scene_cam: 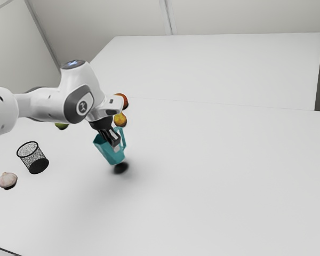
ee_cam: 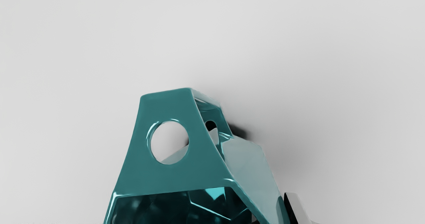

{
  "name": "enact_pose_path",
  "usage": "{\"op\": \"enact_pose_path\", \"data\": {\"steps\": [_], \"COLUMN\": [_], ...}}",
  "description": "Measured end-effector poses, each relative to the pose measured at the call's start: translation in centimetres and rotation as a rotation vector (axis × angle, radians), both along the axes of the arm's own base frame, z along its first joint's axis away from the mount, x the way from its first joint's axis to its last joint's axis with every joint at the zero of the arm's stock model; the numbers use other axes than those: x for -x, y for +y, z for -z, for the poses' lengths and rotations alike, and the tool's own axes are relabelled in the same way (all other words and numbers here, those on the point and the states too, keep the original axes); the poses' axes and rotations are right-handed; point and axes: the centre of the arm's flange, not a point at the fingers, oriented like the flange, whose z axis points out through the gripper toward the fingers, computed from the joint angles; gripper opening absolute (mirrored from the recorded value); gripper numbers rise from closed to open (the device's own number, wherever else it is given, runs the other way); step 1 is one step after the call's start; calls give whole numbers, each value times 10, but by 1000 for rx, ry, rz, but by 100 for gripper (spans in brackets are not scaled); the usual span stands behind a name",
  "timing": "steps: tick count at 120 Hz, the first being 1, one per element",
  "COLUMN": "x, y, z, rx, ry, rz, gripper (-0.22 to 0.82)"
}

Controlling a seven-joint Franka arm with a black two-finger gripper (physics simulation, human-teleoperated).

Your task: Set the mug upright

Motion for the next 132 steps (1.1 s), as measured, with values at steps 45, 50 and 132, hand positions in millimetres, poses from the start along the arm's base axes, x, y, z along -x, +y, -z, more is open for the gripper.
{"op": "enact_pose_path", "data": {"steps": [45, 50, 132], "x": [-12, -13, -28], "y": [25, 28, 27], "z": [30, 31, 38], "rx": [-82, -92, -108], "ry": [-21, -26, -70], "rz": [-62, -64, -89], "gripper": [-17, -17, 5]}}
